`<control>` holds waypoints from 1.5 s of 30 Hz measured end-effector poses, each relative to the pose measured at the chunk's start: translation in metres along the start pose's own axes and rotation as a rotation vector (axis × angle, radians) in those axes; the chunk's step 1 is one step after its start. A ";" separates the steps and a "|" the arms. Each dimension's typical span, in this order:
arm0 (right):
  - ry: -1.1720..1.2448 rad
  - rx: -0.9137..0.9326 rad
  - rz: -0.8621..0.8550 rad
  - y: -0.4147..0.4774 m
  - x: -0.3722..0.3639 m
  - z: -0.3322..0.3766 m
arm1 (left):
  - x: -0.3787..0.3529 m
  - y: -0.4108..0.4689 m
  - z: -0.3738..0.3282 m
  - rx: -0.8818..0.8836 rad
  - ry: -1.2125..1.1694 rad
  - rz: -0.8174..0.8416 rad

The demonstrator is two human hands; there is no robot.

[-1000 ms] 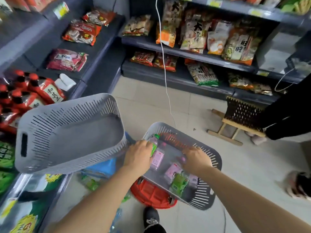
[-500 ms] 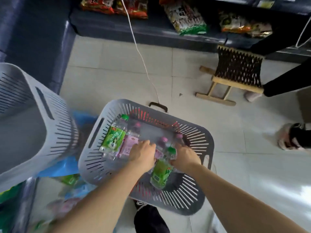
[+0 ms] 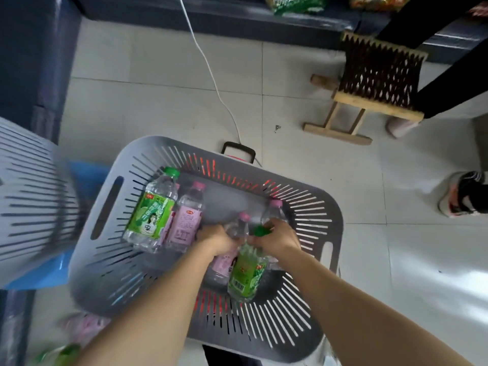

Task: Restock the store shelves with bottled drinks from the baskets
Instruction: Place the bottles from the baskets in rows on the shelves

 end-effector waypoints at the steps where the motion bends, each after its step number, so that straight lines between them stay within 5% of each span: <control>1: 0.011 0.008 -0.003 0.000 0.001 0.000 | 0.000 0.000 0.002 -0.019 -0.043 0.003; 10: -0.125 0.324 -0.097 -0.051 0.016 0.043 | 0.039 -0.063 0.019 -0.109 -0.160 -0.096; 25: -0.168 0.833 -0.204 -0.268 0.044 0.203 | 0.185 -0.284 0.106 -0.285 -0.572 -0.566; 45: -0.571 1.524 -0.027 -0.666 -0.199 0.285 | 0.163 -0.619 0.435 -0.309 -1.058 -1.167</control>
Point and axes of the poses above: each hand's wrist, its own y-axis towards the middle knuckle, its own x-axis out of the back of the hand, z = x × y, the point moved 6 cm from there along y, towards the middle knuckle, and after that the axes turned 1 degree about -z, right-handed, at the moved point
